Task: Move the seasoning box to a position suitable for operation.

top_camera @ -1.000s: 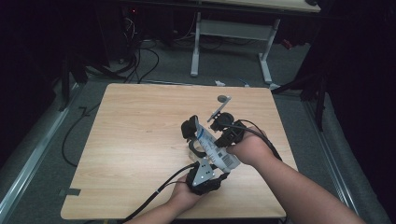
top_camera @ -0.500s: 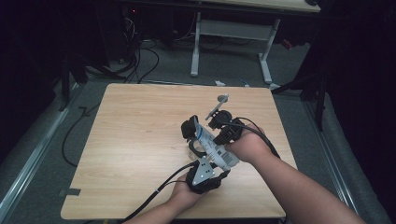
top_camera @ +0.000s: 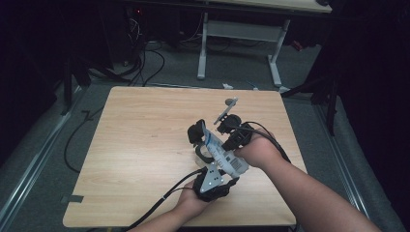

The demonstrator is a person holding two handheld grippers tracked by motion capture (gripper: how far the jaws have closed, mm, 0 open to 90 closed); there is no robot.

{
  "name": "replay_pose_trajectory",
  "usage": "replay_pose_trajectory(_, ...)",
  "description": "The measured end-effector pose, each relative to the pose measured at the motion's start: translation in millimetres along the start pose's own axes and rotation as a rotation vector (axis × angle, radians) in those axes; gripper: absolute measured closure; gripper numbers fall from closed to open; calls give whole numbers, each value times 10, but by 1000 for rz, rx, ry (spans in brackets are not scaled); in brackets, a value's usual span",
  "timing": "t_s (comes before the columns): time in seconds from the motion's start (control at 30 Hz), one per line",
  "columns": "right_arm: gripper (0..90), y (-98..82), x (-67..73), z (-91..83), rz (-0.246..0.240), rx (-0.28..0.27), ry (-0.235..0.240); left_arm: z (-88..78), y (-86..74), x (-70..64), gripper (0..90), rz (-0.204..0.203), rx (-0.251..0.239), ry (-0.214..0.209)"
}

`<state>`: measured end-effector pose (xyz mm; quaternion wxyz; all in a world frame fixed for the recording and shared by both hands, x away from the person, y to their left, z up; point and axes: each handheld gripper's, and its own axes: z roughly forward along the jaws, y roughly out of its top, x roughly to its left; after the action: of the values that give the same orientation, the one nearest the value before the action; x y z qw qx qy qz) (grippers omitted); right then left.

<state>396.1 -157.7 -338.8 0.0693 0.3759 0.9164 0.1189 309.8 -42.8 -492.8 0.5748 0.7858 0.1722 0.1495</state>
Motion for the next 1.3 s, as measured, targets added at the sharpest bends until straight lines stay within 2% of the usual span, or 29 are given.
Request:
replay_pose_trajectory(0.33, 900, -22, -62, 22, -2, -5, 25, 2, 2, -11, 606, 6, 5, 1)
replay_pose_trajectory(0.4, 900, -25, -66, 15, 15, -4, 28, -2, 7, -12, 607, 7, 4, 3)
replay_pose_trajectory(0.53, 900, -28, -86, 9, 15, -7, 34, -10, 21, -16, 607, 11, 4, 4)
replay_pose_trajectory(0.67, 900, -30, -81, 5, 26, -5, 34, -13, 27, -21, 607, 11, 0, 3)
replay_pose_trajectory(0.9, 900, -21, -97, 14, 4, -12, 32, -21, 36, -25, 607, 20, -2, 11)
replay_pose_trajectory(1.03, 900, -13, -84, 15, 20, -7, 30, -24, 38, -25, 607, 22, -2, 12)
replay_pose_trajectory(1.3, 900, -10, -78, 17, 12, -9, 28, -27, 36, -26, 608, 23, -3, 13)
